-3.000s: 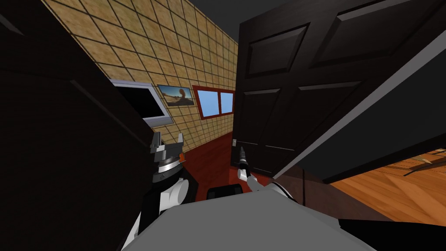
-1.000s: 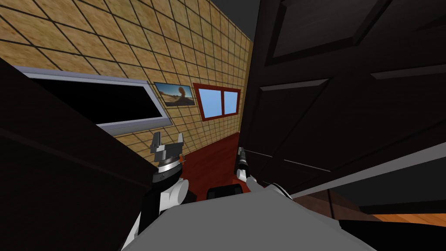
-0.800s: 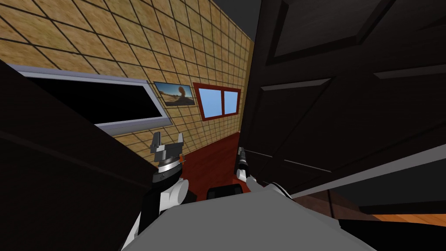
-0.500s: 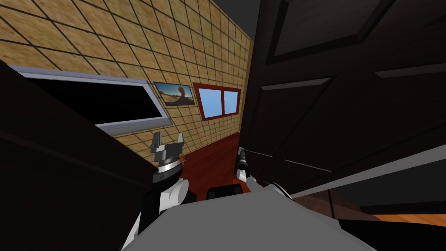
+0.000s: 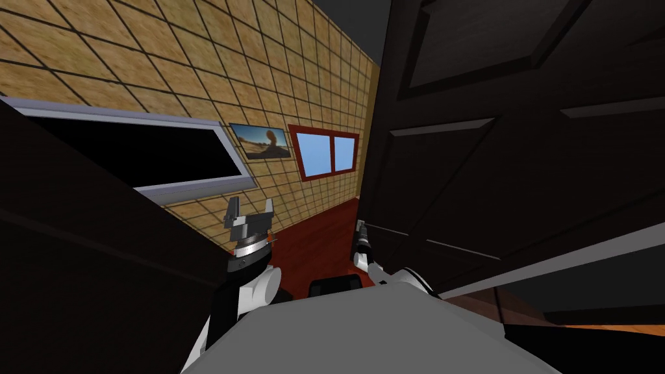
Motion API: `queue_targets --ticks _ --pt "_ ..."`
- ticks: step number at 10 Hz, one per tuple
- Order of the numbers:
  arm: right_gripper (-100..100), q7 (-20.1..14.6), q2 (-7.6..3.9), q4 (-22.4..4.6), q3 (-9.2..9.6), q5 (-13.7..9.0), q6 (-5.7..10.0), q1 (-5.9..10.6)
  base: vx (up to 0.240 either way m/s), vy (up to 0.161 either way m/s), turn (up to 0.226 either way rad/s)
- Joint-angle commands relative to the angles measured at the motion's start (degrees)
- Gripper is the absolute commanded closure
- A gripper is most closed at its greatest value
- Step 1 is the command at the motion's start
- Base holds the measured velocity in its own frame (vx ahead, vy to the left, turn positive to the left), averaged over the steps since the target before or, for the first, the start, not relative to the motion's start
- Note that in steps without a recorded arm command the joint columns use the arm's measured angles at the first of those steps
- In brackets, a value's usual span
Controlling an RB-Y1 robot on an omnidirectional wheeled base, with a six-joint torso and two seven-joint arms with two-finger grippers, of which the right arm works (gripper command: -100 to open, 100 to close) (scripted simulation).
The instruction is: Push the door open
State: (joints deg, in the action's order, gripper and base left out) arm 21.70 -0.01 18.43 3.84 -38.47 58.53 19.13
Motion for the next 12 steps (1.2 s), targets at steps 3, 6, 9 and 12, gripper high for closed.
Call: queue_targets --ticks 3,6,9,12 --pt "100 1.4 -1.01 5.1 -0.52 -0.5 -1.45 -2.07 0.067 -0.01 -0.004" --pt "100 2.5 -1.98 4.9 -1.78 -2.5 -0.84 -1.86 0.161 -0.003 -0.028" --pt "100 3.2 -2.16 6.1 -2.71 -4.0 -0.39 -1.71 0.143 0.014 -0.048" --pt "100 4.3 -1.71 4.8 -4.01 -6.1 0.24 -1.5 0.117 0.006 -0.035"
